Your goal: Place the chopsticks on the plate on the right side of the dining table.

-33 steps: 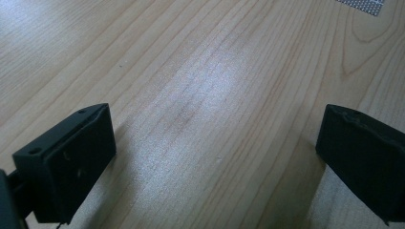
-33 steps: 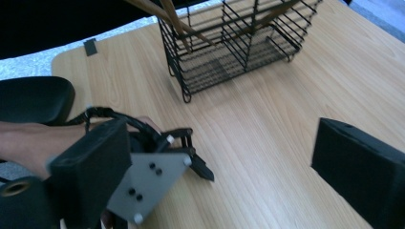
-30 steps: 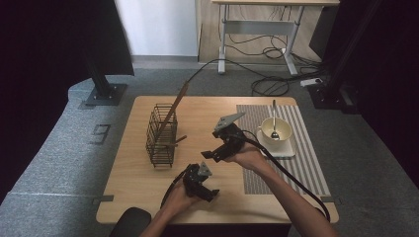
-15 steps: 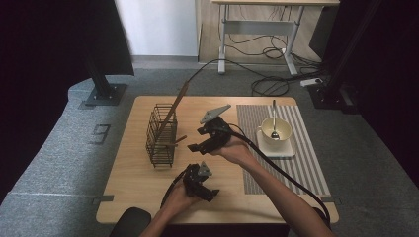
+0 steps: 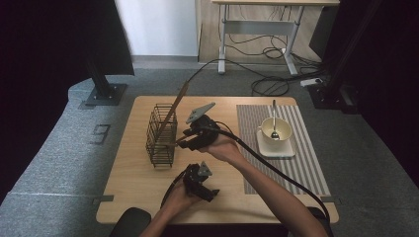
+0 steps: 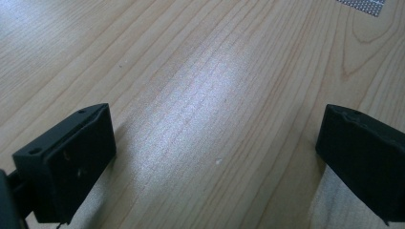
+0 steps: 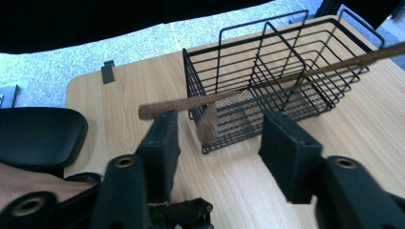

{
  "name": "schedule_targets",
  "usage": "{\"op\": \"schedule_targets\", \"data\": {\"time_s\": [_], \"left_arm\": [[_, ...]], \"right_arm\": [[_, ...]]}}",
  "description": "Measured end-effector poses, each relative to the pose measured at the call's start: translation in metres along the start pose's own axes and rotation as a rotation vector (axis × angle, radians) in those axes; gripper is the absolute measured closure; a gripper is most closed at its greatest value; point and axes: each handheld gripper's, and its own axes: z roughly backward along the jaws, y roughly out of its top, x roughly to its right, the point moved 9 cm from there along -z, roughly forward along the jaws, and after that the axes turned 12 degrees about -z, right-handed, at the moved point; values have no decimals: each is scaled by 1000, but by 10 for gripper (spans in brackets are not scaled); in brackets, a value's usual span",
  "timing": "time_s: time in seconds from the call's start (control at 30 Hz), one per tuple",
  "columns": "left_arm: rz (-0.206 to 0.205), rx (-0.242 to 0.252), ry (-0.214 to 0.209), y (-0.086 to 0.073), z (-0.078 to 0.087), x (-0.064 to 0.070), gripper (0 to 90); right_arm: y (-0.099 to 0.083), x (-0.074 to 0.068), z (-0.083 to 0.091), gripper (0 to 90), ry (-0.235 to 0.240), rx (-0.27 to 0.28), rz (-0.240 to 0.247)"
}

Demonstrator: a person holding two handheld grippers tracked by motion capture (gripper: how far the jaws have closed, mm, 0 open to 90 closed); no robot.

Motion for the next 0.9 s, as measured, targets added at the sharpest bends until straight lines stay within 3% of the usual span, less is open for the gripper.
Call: {"op": "schedule_targets", "data": {"time_s": [0.27, 0.4, 0.57, 0.9], "left_arm": [[2, 3, -1, 0, 0, 0, 0], [3, 3, -1, 0, 0, 0, 0], [3, 3, 1, 0, 0, 0, 0], [9, 5, 1, 0, 0, 1, 0]], "right_arm": [[1, -1, -15, 684, 1, -2, -2], [1, -3, -19, 818, -24, 16, 40], [3, -4, -16, 823, -39, 18, 63], [7, -1, 2, 822, -20, 5, 52]]}}
